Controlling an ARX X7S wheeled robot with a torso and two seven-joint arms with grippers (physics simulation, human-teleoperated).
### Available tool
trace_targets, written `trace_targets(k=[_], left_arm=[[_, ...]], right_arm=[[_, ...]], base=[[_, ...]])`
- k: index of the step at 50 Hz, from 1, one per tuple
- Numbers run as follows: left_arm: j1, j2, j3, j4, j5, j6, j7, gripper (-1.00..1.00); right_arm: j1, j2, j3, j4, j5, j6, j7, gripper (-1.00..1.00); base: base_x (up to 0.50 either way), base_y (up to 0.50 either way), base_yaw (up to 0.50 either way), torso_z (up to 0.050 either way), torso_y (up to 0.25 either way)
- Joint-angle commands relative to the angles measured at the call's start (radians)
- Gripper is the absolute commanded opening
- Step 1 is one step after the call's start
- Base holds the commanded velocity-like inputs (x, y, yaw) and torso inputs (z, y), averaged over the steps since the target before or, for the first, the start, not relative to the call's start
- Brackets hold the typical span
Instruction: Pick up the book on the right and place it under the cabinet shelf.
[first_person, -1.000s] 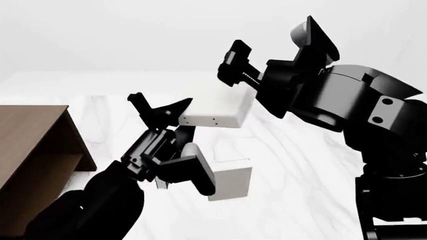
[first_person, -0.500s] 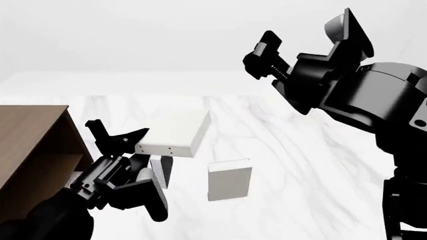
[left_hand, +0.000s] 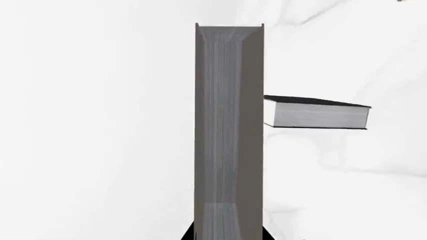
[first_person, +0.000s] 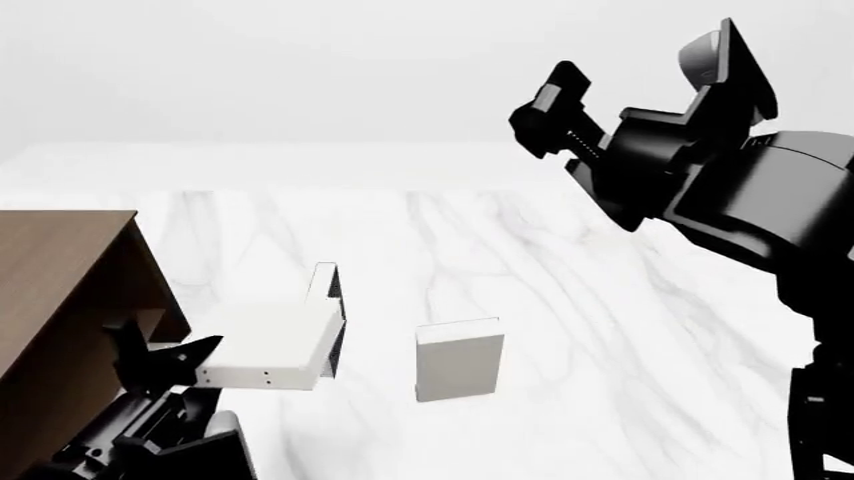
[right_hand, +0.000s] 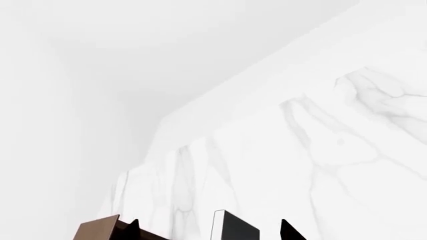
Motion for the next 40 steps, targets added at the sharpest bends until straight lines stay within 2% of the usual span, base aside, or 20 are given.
trace_targets(k=[1,12,40], left_arm=[[0.022,-0.052,-0.007,0.009,0.065,-0.024,-0.063,-1.0],[0.06,-0.064,0.001,0.015,0.041,-0.041,-0.087,-1.0],[0.09,-0.071,0.031,-0.034,0.031,-0.071,-0.045,-1.0]], right_arm=[[-0.004,0.004,0.001,-0.003,0.0,-0.009,0.001,1.0],[-0.028,0.013,0.004,-0.012,0.001,-0.01,-0.015,1.0],[-0.029,0.022,-0.003,-0.013,0.002,-0.017,-0.023,1.0]], base=[[0.0,0.0,0.0,0.0,0.0],[0.0,0.0,0.0,0.0,0.002],[0.0,0.0,0.0,0.0,0.001]])
